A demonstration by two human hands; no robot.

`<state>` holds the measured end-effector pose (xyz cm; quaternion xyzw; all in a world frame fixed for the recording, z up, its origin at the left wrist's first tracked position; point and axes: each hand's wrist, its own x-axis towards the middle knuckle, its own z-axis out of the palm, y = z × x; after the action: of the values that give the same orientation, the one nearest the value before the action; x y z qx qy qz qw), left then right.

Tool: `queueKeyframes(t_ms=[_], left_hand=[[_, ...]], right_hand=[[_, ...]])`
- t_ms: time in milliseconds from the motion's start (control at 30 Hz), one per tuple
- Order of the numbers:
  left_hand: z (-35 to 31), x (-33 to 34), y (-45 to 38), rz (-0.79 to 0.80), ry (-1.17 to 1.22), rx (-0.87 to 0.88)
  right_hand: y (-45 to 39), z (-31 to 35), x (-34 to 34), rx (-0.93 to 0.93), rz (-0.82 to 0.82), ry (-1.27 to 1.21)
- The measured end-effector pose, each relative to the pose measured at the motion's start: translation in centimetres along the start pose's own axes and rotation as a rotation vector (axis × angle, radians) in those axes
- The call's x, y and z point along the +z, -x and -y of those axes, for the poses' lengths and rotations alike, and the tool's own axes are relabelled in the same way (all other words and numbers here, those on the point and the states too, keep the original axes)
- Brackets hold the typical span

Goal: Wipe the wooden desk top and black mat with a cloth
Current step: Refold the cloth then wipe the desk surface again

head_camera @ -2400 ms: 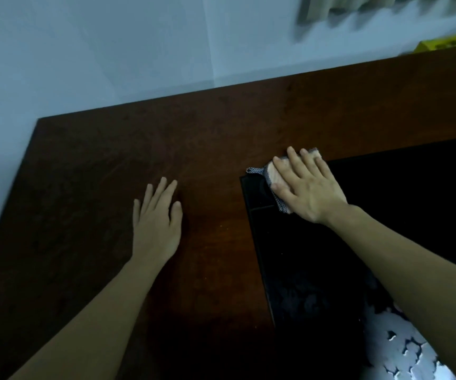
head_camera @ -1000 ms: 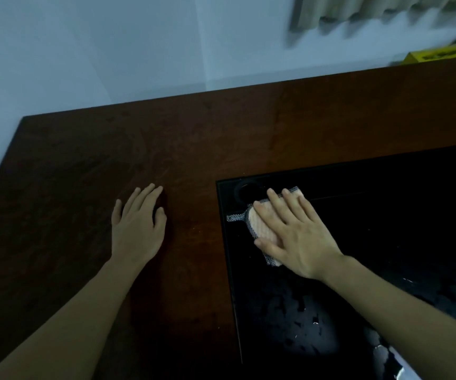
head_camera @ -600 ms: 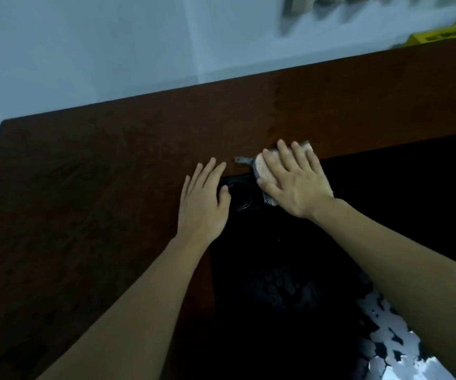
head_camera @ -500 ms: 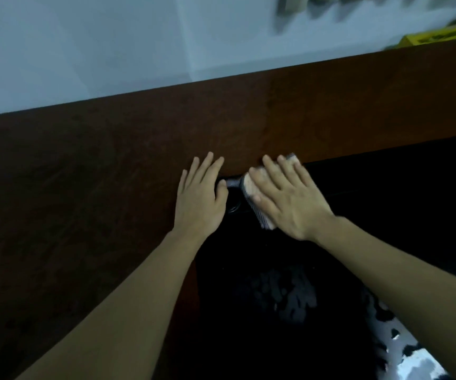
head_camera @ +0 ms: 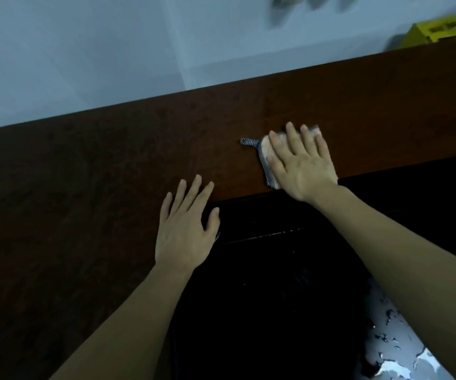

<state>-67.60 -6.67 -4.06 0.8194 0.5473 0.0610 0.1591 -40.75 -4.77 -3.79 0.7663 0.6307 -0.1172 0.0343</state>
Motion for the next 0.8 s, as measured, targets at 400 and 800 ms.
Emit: queueKeyframes(t_ms=[400, 800], left_hand=[[0.1, -0.4, -0.1, 0.071, -0.075, 0.023], [0.0, 0.0, 0.1, 0.005, 0.01, -0.001]], right_hand=[[5.8, -1.0, 0.4, -0.224, 0.021, 0.045], [6.6, 1.7, 1.0, -0.117, 0.014, 0.043]])
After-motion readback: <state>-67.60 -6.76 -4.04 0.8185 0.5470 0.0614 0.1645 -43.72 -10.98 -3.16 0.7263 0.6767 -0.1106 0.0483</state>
